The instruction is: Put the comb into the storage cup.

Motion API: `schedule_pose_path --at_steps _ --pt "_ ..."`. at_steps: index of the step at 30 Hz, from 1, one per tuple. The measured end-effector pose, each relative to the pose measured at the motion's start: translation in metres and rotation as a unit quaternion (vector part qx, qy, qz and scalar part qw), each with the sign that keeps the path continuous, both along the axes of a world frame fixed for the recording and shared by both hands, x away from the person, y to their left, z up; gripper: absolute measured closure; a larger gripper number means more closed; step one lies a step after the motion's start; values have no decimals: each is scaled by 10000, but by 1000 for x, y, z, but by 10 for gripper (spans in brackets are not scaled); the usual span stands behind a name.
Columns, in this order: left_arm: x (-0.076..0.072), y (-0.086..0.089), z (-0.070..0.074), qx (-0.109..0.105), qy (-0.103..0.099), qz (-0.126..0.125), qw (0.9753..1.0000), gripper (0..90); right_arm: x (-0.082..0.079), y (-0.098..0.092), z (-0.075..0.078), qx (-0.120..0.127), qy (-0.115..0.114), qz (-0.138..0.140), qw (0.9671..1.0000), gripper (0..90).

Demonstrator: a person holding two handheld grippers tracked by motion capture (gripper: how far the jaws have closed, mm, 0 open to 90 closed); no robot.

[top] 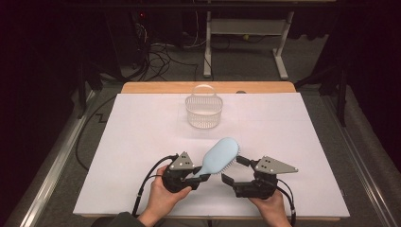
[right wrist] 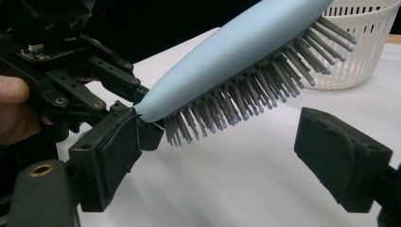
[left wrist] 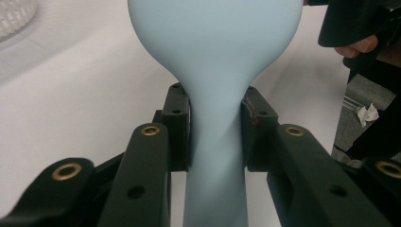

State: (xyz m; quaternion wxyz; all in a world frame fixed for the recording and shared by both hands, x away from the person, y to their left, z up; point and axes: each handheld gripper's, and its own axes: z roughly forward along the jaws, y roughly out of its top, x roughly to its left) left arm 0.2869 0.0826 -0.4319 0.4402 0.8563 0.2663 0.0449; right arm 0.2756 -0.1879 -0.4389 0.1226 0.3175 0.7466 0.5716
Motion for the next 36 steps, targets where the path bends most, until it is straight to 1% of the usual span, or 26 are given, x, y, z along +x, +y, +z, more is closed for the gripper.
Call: schedule_pose_path --at_steps 2,4,6,12,20,27,32,36 --pt "0 -1 0 1 -7 -13 10000 692 1 1 0 14 20 -5 10000 160" --pt "-1 -2 1 7 -18 -30 10000 692 1 3 1 10 -31 -21 10000 163" --pt "-1 -4 1 -8 -30 -50 10000 692 1 6 1 22 -33 4 10000 163" --pt "-2 -9 1 25 -60 -111 9999 692 3 12 -1 -20 61 24 10000 166" --pt "-3 -13 0 59 -82 -140 9999 692 7 13 -2 89 248 17 9997 172" --pt "-4 -15 0 62 -93 -157 9998 692 8 15 -2 99 284 3 9995 174" --pt "-4 -16 1 116 -124 -169 9997 692 10 16 -3 119 356 15 9993 178" --pt "-5 -17 1 83 -150 -171 9997 692 10 18 -3 140 393 9 9991 181"
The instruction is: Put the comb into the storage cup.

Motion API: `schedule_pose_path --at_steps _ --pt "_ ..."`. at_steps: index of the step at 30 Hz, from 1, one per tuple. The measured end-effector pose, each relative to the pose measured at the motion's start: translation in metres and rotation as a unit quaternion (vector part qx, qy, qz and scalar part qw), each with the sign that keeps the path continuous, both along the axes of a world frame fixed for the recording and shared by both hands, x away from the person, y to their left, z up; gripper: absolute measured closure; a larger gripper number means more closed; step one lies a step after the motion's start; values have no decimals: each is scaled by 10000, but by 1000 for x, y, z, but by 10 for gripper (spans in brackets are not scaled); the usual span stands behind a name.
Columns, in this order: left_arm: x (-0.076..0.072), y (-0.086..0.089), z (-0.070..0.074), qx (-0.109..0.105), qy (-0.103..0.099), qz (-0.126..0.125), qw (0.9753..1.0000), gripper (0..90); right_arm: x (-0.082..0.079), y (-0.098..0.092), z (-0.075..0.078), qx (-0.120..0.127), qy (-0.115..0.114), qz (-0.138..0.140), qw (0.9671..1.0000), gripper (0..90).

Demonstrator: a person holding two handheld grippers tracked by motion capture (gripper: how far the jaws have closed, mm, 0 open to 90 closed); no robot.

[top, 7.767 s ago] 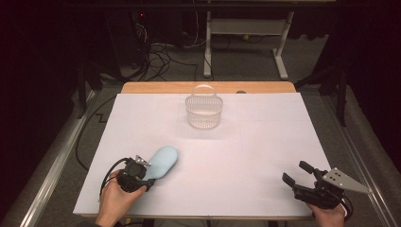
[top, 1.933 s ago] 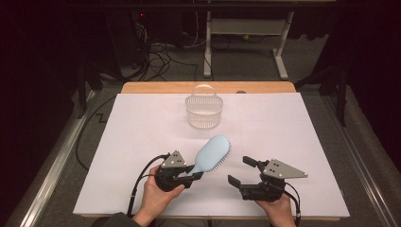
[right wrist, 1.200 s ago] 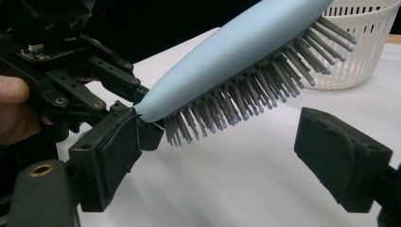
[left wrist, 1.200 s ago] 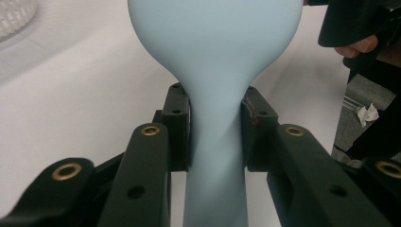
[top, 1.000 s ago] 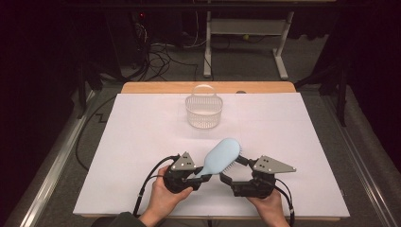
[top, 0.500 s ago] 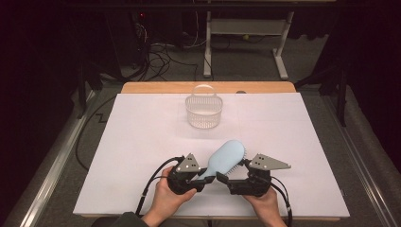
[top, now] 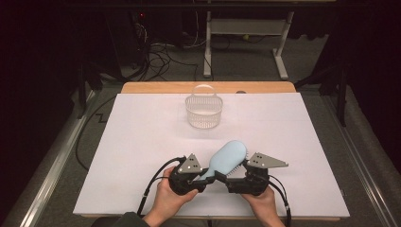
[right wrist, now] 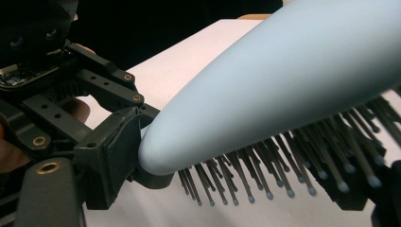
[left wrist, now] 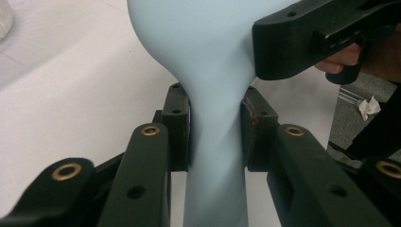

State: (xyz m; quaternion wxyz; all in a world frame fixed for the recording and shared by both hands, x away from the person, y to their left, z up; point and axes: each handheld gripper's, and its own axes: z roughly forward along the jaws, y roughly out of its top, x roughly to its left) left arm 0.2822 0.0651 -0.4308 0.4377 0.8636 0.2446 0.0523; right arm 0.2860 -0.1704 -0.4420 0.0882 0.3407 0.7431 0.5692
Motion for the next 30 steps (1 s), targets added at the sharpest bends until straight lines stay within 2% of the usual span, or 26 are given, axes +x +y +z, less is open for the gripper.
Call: schedule_pose_path --at_steps 11,20,30 --pt "-1 -3 1 19 -28 -29 10000 692 4 0 0 187 333 79 9992 225" --pt "0 -2 2 4 -30 -40 10000 691 4 1 4 142 361 156 9991 257" --pt "1 -1 2 8 -5 -32 10000 690 7 -2 6 246 622 298 9973 335"
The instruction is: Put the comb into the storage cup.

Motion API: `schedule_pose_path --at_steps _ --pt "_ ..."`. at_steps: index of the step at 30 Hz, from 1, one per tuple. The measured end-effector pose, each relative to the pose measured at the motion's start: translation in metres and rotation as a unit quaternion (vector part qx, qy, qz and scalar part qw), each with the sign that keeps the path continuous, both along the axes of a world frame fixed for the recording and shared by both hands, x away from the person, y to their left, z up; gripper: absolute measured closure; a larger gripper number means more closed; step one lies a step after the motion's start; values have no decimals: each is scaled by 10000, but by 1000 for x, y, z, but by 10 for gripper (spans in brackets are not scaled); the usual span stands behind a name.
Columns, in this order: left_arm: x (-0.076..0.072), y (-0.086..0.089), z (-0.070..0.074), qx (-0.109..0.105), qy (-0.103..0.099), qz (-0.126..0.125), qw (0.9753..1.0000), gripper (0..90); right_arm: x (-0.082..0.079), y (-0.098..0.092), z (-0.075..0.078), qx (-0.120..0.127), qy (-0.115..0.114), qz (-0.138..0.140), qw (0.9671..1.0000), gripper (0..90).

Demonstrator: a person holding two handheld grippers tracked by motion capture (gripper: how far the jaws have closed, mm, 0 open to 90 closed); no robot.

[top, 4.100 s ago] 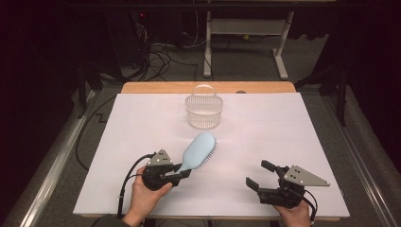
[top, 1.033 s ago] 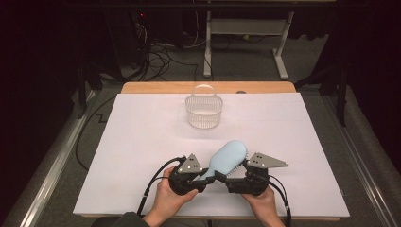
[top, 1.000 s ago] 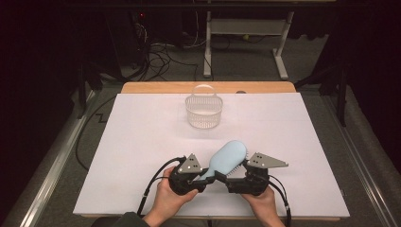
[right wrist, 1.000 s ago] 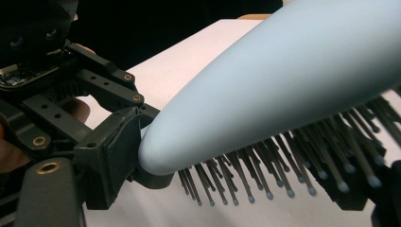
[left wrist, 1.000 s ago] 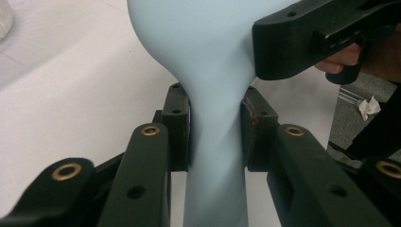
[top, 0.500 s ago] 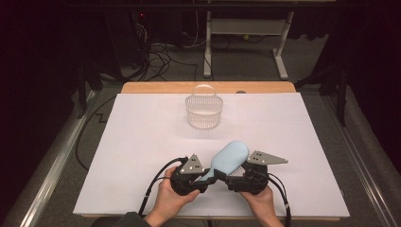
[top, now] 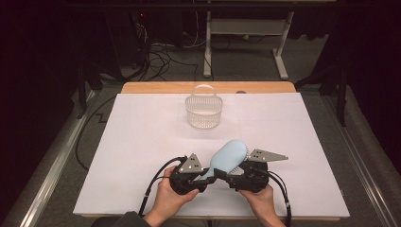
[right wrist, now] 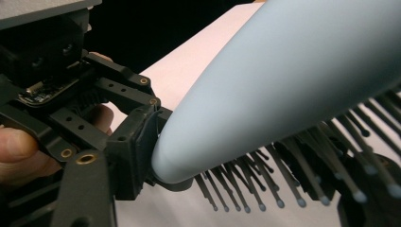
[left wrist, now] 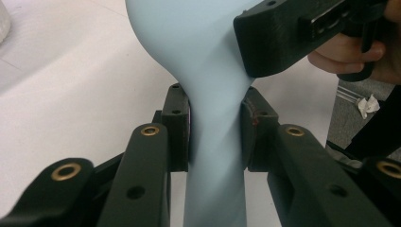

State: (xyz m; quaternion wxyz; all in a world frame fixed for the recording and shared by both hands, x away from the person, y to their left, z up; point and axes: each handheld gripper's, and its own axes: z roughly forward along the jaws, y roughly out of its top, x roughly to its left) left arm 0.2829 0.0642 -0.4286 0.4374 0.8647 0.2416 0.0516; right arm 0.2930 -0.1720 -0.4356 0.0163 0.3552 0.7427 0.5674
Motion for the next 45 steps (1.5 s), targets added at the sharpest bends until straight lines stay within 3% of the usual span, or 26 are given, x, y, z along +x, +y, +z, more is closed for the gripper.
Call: schedule_pose_path --at_steps 6,28,45 --pt "0 1 1 -24 -9 11 10000 689 2 0 3 -1 174 103 9998 375" --pt "-2 1 2 -87 -39 -24 10000 673 4 -1 9 109 345 411 9985 503" --pt "0 3 0 -234 -68 38 9997 500 5 -3 13 166 378 471 9980 542"
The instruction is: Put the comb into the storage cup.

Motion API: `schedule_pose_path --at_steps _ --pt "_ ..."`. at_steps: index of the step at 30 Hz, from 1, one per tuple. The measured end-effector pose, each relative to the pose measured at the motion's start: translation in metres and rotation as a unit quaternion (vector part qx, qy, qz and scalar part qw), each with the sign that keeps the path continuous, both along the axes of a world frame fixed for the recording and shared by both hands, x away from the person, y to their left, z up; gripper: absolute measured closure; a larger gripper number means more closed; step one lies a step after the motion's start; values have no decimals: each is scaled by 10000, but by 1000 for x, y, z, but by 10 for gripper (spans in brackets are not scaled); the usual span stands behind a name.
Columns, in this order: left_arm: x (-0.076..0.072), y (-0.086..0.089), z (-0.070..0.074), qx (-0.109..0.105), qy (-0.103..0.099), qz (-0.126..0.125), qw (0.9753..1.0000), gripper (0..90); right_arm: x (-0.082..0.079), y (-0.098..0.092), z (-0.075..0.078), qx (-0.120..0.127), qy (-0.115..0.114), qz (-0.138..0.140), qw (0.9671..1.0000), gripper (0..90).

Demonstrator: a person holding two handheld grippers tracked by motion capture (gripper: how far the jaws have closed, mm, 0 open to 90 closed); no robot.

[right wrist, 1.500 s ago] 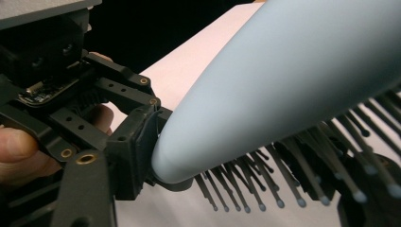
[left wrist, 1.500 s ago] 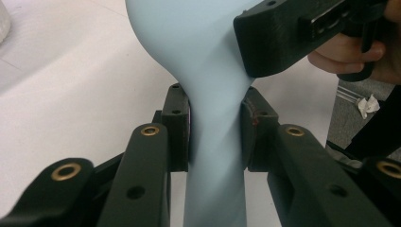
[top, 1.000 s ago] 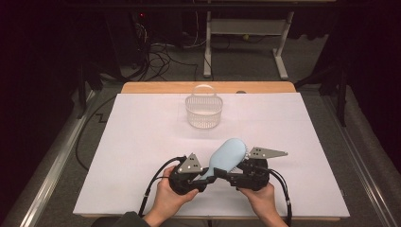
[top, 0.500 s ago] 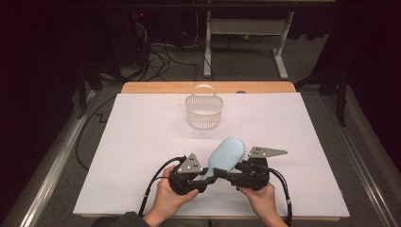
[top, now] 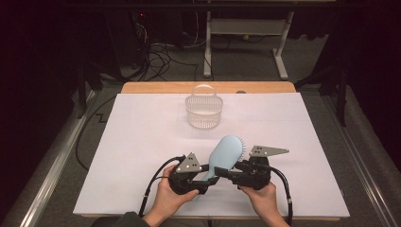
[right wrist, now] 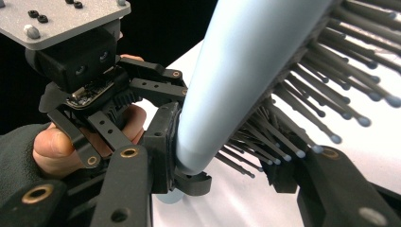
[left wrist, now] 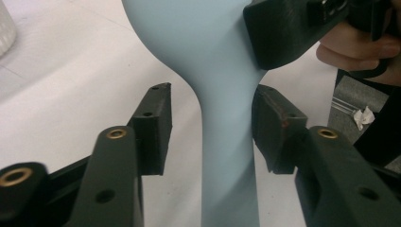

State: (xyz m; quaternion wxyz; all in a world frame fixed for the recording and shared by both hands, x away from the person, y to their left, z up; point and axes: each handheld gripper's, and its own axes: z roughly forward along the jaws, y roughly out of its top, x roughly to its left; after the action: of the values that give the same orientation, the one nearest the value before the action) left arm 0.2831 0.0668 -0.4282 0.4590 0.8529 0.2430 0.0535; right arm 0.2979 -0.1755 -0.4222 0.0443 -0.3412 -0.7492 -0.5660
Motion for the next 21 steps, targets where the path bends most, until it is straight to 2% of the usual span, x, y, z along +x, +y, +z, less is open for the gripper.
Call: schedule_pose_path --at_steps 10,13,16,18,21 --pt "2 4 0 -61 -100 -61 9999 429 0 -4 2 5 -48 -53 10000 543" --pt "3 6 0 -45 34 -112 9999 375 0 -4 3 6 -70 -66 10000 543" --pt "4 8 0 -96 48 -69 9999 342 1 -6 4 10 -81 -88 9999 543" --pt "3 9 0 1 -48 11 10000 329 1 -7 4 20 -93 -99 9999 543" --pt "4 9 -1 -40 -42 97 9999 310 1 -8 5 32 -94 -122 9999 542"
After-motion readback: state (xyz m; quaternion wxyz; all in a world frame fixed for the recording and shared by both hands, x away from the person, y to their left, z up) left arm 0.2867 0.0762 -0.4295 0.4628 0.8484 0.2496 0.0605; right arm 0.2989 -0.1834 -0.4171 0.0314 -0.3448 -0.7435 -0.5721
